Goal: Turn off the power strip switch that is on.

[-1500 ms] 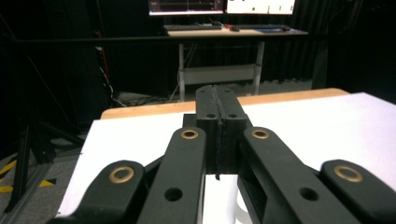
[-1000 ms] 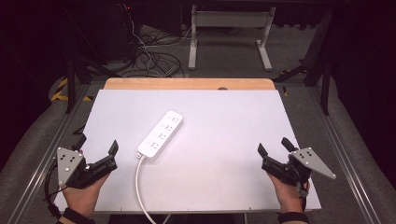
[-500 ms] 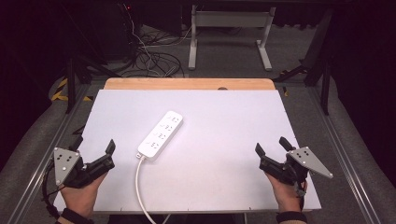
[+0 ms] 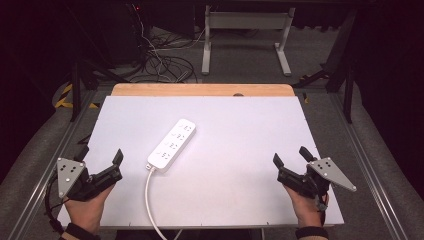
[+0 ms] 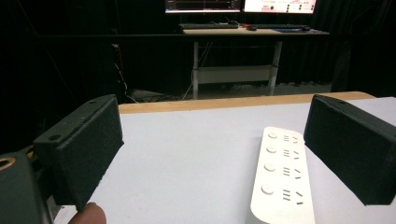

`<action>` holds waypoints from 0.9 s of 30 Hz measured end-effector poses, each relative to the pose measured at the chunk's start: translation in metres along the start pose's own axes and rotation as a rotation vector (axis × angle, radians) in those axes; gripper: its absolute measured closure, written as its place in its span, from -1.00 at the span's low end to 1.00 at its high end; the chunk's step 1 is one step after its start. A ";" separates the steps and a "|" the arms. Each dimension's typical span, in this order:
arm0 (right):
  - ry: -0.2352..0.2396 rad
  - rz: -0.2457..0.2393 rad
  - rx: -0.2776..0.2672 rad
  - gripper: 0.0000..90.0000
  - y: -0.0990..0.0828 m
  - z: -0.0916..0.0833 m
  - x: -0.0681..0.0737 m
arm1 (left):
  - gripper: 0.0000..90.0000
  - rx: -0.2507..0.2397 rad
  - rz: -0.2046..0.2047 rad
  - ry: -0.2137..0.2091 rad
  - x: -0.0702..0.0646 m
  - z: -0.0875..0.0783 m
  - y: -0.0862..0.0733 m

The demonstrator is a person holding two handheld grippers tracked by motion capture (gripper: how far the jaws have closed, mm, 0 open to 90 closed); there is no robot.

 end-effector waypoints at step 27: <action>0.022 0.002 0.021 -0.85 -0.001 0.007 0.007 | -0.90 0.011 -0.011 0.008 0.006 -0.007 -0.003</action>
Point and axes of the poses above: each handheld gripper's, and its own axes: z roughly forward along the jaws, y roughly out of its top, x roughly to its left, the point moved 3 cm from there along z, roughly forward along the jaws, and after that the axes turned 15 degrees about -y, right-handed, at the moved point
